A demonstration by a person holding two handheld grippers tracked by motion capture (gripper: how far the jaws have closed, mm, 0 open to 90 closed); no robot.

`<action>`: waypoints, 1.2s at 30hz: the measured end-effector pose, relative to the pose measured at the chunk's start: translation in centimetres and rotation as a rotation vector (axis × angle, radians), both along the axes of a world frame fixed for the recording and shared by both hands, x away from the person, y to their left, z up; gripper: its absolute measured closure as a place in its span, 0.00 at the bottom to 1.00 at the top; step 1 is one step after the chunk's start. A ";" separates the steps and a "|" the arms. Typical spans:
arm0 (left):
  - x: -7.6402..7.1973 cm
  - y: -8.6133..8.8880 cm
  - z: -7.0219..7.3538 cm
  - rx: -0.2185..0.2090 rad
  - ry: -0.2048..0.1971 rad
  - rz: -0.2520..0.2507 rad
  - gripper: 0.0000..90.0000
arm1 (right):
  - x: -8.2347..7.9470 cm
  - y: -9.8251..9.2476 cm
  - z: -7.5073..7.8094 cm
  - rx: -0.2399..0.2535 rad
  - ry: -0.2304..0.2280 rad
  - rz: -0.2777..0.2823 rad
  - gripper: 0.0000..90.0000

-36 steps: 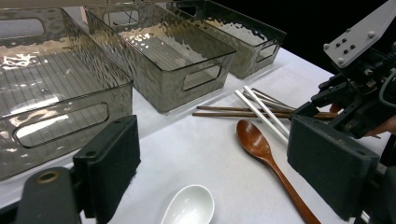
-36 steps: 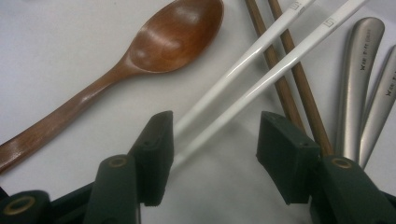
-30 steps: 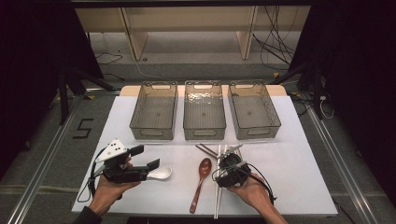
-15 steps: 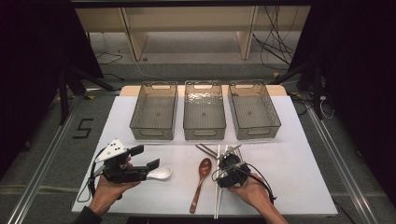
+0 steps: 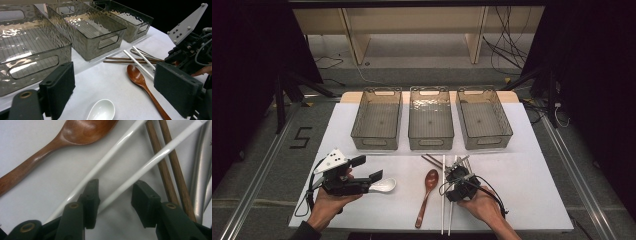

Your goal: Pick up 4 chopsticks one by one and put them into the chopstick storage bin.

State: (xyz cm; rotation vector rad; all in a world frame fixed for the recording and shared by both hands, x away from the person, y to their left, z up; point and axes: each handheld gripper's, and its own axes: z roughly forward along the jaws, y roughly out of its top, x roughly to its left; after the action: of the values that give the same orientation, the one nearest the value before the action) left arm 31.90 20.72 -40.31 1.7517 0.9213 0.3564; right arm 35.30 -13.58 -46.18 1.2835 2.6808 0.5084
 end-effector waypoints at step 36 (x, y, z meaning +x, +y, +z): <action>0.0 0.1 0.1 -0.007 0.000 0.005 0.18 | 0.1 -1.2 0.1 0.027 0.023 -0.076 0.88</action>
State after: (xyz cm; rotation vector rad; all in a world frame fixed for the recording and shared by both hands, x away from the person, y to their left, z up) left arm 31.85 20.82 -40.20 1.7435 0.9260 0.3564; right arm 35.35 -14.74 -46.10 1.4011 2.6400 0.5247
